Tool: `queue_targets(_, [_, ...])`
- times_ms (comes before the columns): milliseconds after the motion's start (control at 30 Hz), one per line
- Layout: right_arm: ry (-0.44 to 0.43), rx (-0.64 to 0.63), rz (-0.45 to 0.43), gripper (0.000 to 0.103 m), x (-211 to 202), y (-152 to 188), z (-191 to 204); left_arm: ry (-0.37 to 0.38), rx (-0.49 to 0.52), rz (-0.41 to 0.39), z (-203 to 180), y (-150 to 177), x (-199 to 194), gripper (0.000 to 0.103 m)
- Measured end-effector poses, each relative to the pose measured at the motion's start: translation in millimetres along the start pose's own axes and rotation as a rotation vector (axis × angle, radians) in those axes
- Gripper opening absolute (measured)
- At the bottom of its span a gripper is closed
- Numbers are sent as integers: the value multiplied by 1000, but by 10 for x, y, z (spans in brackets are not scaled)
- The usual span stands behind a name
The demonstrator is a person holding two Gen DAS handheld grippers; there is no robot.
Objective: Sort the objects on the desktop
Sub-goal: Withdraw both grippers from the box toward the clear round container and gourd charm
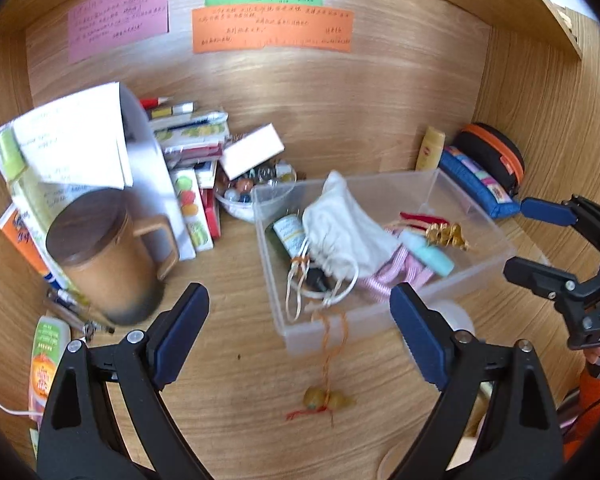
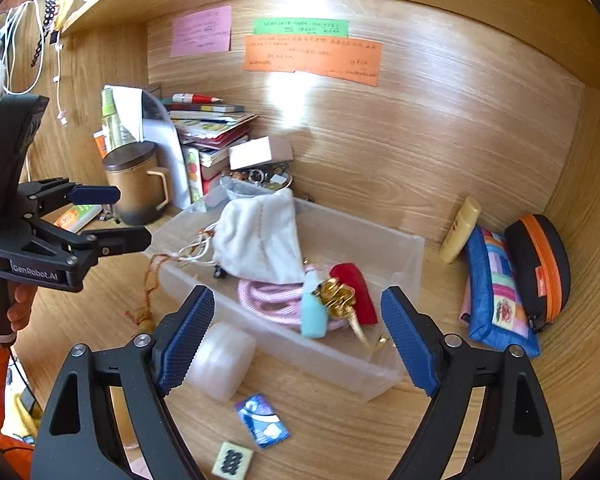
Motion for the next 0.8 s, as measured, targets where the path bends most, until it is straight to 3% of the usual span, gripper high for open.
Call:
queue_targets(533, [-43,-7,129,84,261,384,334,15,48,132,1,550,280,93])
queue_targets(800, [-121,31,227,84,540,543,319,31,64,211,-50,707,471,93])
Point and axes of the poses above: each gripper's, at about its wrist camera, not at the fingertips, and x roughly the way its jaws point, z to its left, y to its underside, the point moved 4 cm from there along x, roughly the way its jaws point, and after that the axes turned 15 degrees about -y, right-handed, at the moved point
